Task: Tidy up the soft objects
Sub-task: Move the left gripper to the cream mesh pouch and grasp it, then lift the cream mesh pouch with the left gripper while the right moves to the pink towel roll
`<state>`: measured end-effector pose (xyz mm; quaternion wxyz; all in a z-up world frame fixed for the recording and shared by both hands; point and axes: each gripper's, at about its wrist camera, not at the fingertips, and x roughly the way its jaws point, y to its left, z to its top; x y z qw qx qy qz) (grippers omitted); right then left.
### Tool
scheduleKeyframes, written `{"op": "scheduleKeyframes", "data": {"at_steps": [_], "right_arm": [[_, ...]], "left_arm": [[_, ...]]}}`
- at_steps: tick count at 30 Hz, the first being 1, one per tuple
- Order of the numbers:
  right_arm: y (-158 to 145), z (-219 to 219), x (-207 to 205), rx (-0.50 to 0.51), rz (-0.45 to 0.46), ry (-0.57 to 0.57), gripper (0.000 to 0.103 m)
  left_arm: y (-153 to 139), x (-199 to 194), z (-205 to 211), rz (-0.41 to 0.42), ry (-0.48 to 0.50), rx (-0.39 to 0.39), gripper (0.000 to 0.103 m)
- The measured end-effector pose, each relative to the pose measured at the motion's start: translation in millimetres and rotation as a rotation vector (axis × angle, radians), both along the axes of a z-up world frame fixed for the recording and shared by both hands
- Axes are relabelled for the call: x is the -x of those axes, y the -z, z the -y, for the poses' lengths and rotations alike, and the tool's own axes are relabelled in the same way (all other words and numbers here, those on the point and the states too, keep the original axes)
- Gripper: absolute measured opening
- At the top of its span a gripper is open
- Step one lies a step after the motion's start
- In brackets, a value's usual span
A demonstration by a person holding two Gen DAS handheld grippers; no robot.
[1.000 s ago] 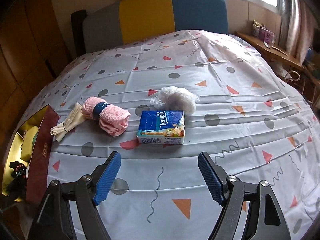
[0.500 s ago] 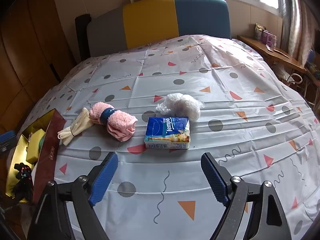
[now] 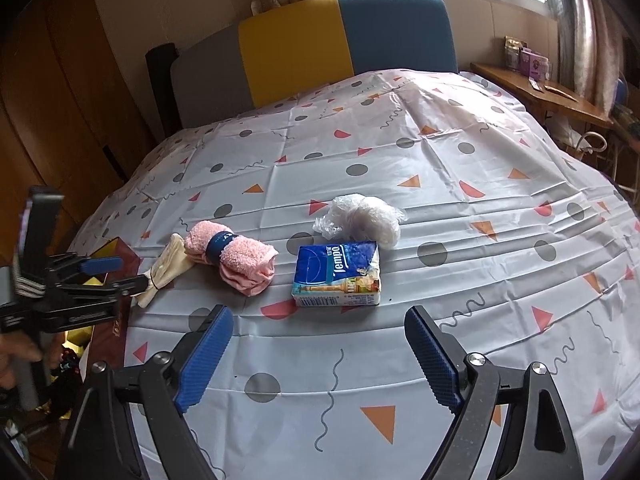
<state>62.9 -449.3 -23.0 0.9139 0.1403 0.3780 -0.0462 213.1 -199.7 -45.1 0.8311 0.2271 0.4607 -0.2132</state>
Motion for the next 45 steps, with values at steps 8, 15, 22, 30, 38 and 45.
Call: {"op": "scheduleKeyframes", "data": {"at_steps": [8,15,22,30,38,45], "right_arm": [[-0.9,2.6,-0.3,-0.018,0.003,0.002,0.089],[-1.1,-2.0,-1.7,0.013,0.005,-0.015,0.089],[-1.1,3.7,0.0,0.005,0.001,0.009,0.089],[-0.1,10.6,2.8,0.003,-0.007,0.038,0.089],[4.1,9.8,2.5,0.020,-0.029,0.046,0.089],[8.5,6.1,0.6,0.047,-0.051,0.043,0.089]], "left_arm": [[30.9,-30.5,12.0,-0.103,-0.029,-0.056,0.058],[32.9,-13.2,18.2,-0.060,-0.024,-0.050,0.043],[11.8,50.2,18.4,-0.018,0.002,0.006,0.043],[-1.5,125.4,19.6,0.042,0.030,0.082,0.043],[3.6,172.5,10.6,0.099,0.026,0.113,0.043],[34.7,186.5,8.6,0.120,0.009,0.085,0.043]]}}
